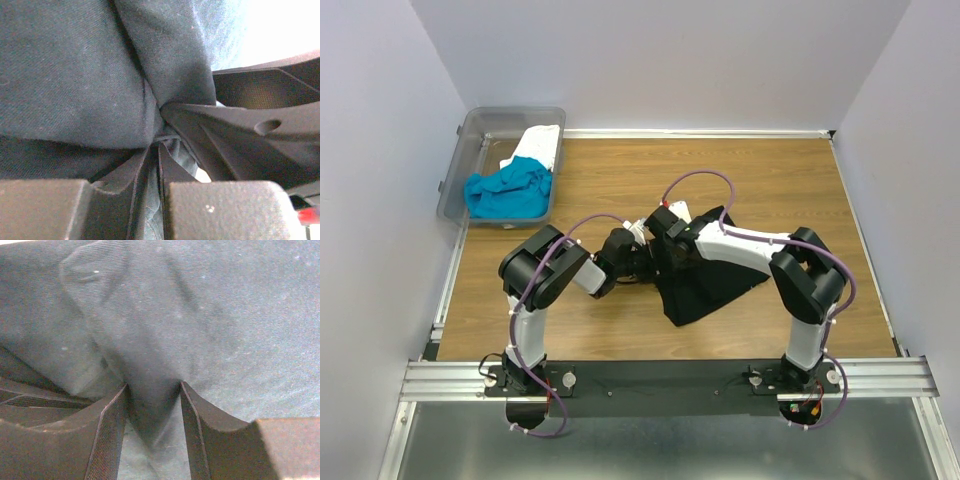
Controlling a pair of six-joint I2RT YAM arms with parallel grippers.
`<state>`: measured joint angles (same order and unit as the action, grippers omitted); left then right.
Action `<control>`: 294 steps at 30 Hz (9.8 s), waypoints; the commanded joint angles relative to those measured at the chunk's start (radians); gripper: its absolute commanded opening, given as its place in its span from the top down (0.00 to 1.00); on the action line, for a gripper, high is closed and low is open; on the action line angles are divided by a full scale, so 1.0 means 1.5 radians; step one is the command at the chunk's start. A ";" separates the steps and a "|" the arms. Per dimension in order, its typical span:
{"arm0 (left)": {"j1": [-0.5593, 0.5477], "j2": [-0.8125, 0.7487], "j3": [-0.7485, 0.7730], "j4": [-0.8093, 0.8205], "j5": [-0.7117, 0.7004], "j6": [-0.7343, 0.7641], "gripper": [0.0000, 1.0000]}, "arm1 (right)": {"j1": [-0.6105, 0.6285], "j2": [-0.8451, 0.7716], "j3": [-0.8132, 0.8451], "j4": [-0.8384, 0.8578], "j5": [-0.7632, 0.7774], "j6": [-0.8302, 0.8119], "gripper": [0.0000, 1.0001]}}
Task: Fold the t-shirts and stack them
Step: Fold the tshirt
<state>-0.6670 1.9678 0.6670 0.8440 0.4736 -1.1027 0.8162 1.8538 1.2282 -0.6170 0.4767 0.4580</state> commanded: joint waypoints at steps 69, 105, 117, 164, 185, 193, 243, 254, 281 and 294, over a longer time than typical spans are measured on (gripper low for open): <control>0.014 0.056 -0.048 0.137 0.043 -0.051 0.89 | 0.083 0.016 0.162 -0.173 -0.093 0.194 0.99; 0.014 -0.113 -0.107 0.053 -0.056 -0.047 0.63 | 0.083 -0.198 0.058 -0.119 -0.099 0.203 0.41; 0.014 -0.403 -0.215 -0.240 -0.197 -0.028 0.30 | 0.060 -0.311 -0.068 -0.117 -0.025 0.169 0.40; -0.015 -0.277 0.167 -0.566 -0.171 0.272 0.59 | -0.368 -0.421 -0.378 0.281 -0.646 0.118 0.65; 0.039 -0.334 -0.087 -0.398 -0.124 0.148 0.82 | -0.461 -0.389 -0.507 0.493 -0.763 0.163 0.68; 0.088 -0.292 0.140 -0.456 -0.125 0.235 0.76 | -0.461 -0.272 -0.295 0.504 -0.783 0.188 0.66; 0.150 0.010 0.126 -0.289 0.052 0.222 0.72 | -0.508 0.140 -0.352 0.780 -0.926 0.151 0.66; 0.111 -0.170 0.091 -0.358 0.039 0.237 0.66 | -0.469 -0.128 -0.389 0.676 -0.935 0.166 0.64; 0.127 -0.080 0.080 -0.462 -0.099 0.277 0.79 | -0.411 -0.315 -0.573 0.432 -0.732 0.123 0.63; 0.155 0.071 0.459 -0.713 -0.179 0.436 0.50 | -0.087 -0.157 -0.406 0.551 -0.585 0.304 0.61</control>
<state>-0.4484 1.9976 1.2243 -0.0086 0.3485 -0.5808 0.5694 1.5154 0.4885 0.1856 -0.5133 0.8524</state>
